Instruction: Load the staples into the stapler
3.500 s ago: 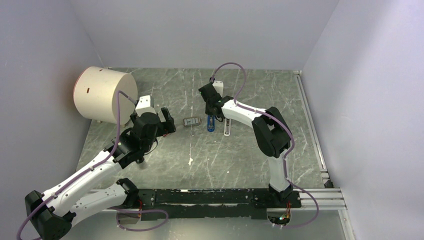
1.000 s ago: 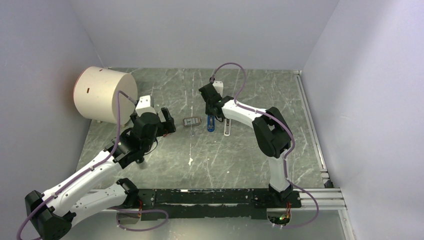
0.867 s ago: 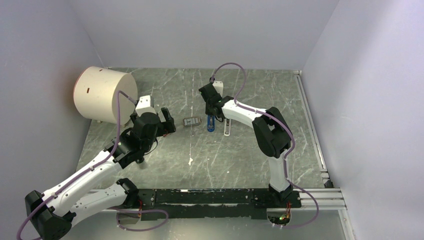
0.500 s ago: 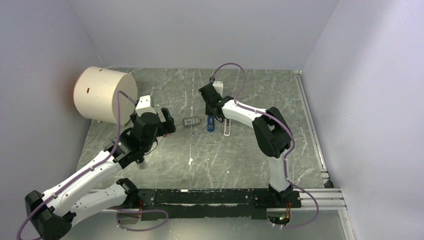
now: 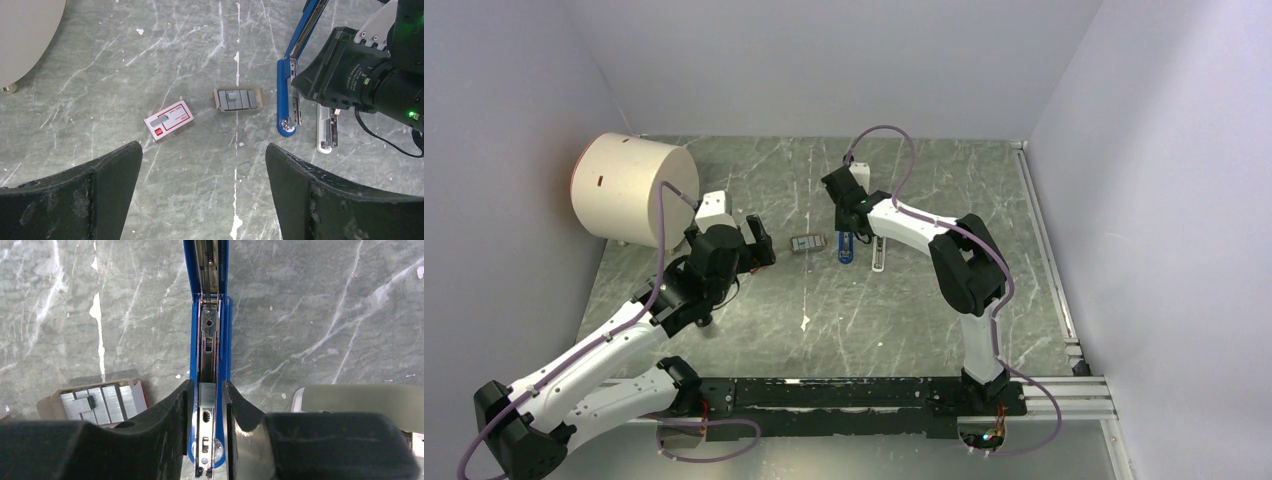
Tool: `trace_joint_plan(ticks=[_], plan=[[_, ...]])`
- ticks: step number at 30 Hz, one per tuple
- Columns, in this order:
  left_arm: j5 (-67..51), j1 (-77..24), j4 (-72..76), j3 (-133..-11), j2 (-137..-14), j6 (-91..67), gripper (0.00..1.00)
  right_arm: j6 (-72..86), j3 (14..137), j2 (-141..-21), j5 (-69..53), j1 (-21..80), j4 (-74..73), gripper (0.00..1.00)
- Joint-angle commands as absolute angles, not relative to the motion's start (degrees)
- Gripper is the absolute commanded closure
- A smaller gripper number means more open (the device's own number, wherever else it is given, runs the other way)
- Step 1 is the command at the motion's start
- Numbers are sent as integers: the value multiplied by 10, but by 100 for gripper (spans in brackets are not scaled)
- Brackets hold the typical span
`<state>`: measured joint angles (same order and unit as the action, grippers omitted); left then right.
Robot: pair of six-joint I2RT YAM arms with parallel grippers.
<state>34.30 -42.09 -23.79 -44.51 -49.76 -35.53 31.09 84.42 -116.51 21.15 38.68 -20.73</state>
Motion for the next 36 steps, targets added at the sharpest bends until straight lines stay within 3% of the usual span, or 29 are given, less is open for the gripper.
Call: trace_joint_plan(ticks=[1, 16, 23, 36], plan=[[347, -417, -229, -458, -498, -348, 2, 304, 866, -1158, 211, 382, -212, 68], [357, -417, -233, -458, -486, -353, 2, 260, 869, -1140, 106, 389, -191, 71], [375, -417, -235, -451, -470, -364, 2, 231, 930, -1183, 104, 429, -254, 62], [372, -417, -237, -448, -464, -364, 2, 206, 1031, -1270, 116, 478, -318, 56]])
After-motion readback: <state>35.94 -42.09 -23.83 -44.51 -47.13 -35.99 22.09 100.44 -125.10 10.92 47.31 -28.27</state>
